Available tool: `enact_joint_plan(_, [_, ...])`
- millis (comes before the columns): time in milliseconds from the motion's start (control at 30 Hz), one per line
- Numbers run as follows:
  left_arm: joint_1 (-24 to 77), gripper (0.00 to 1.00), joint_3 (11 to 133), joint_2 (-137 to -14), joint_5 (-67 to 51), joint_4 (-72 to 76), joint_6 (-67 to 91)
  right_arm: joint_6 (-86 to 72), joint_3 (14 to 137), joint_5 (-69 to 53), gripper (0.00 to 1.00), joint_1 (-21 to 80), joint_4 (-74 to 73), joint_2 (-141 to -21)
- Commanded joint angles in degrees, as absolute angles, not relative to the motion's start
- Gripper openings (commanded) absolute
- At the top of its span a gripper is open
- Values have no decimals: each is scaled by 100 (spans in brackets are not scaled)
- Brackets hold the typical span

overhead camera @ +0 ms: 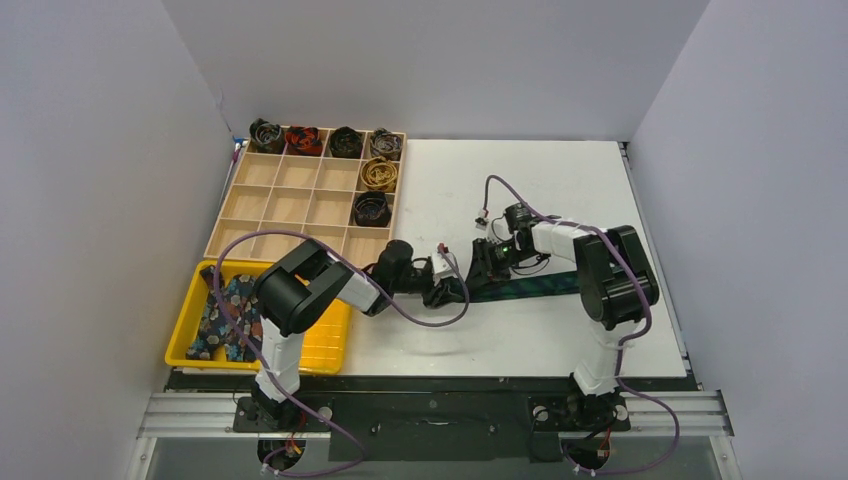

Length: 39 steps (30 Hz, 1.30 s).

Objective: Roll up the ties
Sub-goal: Roll the tie at the center of the board.

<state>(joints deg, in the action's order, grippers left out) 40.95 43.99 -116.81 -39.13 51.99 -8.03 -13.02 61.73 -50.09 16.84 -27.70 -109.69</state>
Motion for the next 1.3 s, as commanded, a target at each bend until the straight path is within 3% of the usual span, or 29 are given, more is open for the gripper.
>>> enact_joint_plan(0, [4098,14,4626,-11469,-3186,2204,-2183,-381,6281,-4497,36,1170,-3340,-10428])
enact_joint_plan(33, [4101,14,4731,-11456,-3123,2051,-2275,-339,6313,-4591,42,1108,-3478,-10386])
enact_joint_plan(100, [4152,14,4906,-11464,-3011,1468,-2453,-372,6349,-4840,45,1025,-3588,-10254])
enact_joint_plan(300, [4299,14,5240,-11505,-2696,751,-2678,-1407,6071,-5386,46,1441,-2887,-10072])
enact_joint_plan(600, [4336,14,5443,-11561,-2582,479,-2695,-2820,5668,-5055,45,1736,-1176,-10291])
enact_joint_plan(700, [4338,14,5496,-11574,-2584,435,-2679,-2788,5649,-4815,36,1762,-1126,-10416])
enact_joint_plan(800, [4350,14,5516,-11579,-2582,409,-2672,-2403,5700,-4612,11,1727,-1538,-10528])
enact_joint_plan(867, [4337,13,5546,-11603,-2584,369,-2650,-2079,5775,-4594,0,1694,-1926,-10614])
enact_joint_plan(900, [4331,14,5563,-11611,-2584,360,-2629,-1998,5797,-4622,0,1682,-2040,-10669])
enact_joint_plan(967, [4333,13,5587,-11632,-2587,358,-2621,-1831,5851,-4750,4,1646,-2335,-10710])
enact_joint_plan(1133, [4335,14,5590,-11650,-2546,342,-2581,-2203,5630,-5207,46,1657,-2138,-10325])
enact_joint_plan(1267, [4341,14,5573,-11673,-2547,360,-2563,-2918,5275,-5050,45,1730,-1309,-10086])
